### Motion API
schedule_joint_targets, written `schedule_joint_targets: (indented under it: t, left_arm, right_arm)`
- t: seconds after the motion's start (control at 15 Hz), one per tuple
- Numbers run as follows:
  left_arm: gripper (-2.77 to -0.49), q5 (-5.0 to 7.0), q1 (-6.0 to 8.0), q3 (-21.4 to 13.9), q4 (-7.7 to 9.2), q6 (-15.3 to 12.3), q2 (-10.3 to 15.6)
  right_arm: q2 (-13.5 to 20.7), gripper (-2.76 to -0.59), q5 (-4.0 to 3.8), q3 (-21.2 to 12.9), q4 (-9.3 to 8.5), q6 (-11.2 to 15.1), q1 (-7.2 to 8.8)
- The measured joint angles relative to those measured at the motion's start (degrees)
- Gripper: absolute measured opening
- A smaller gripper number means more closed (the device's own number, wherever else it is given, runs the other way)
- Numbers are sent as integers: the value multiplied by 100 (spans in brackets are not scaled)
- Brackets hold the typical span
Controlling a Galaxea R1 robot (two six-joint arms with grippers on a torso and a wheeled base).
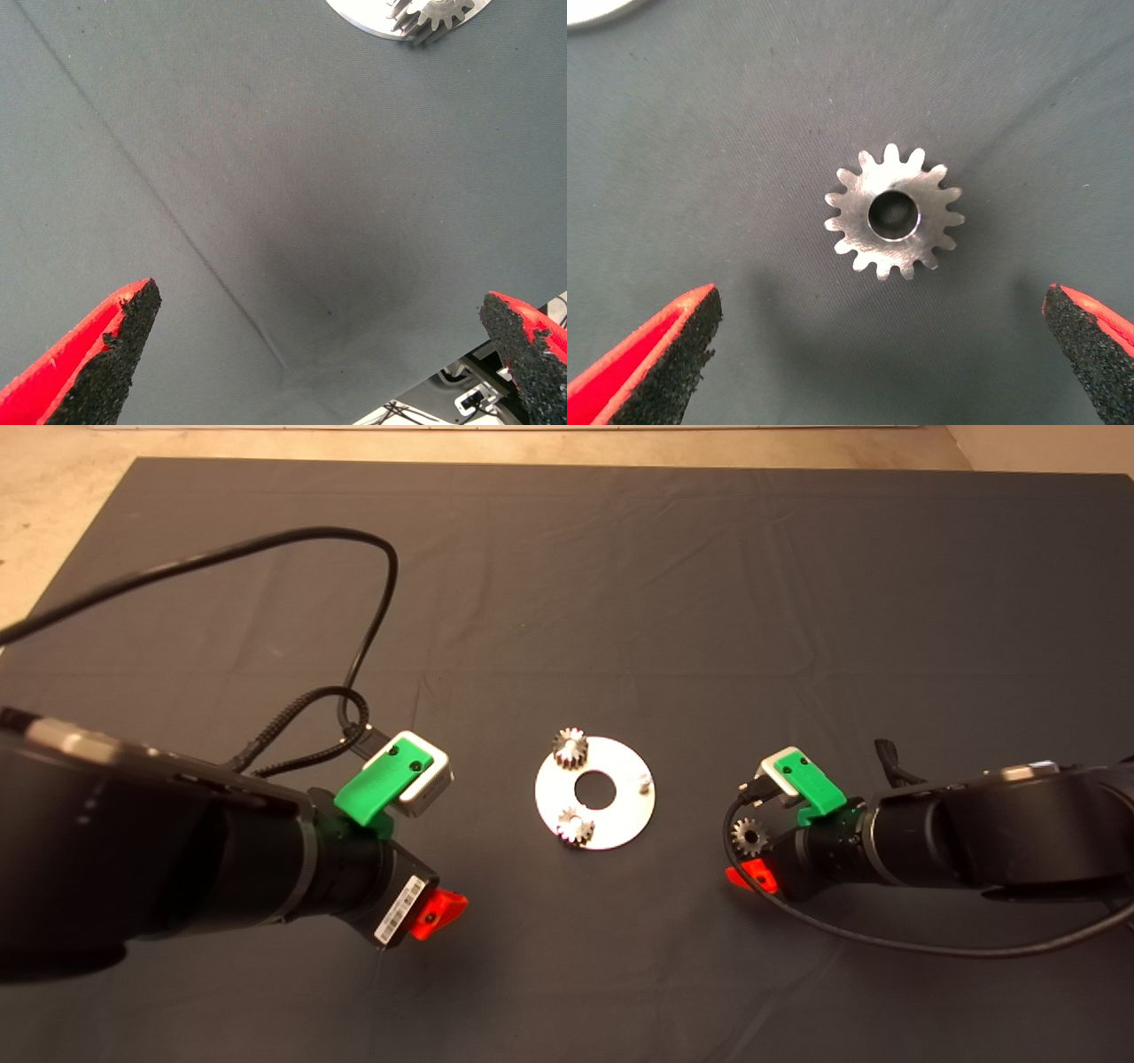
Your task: Install three planetary gears onto the carrier pins
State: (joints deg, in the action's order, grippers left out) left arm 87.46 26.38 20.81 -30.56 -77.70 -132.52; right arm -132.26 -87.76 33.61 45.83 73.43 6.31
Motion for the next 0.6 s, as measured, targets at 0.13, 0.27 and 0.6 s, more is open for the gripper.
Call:
schedule_joint_targets:
  t: [0.13, 0.27, 0.6]
  left_arm:
    - [-64, -2, 0, -1, 0, 0, 0]
    - [-64, 0, 0, -2, 0, -1, 0]
    - [-64, -2, 0, -2, 0, -2, 2]
  right_arm:
    - [-40, -63, 2, 88, 51, -56, -28]
    - [-134, -63, -2, 164, 102, -88, -34]
    - [-295, -63, -5, 289, 215, -141, -194]
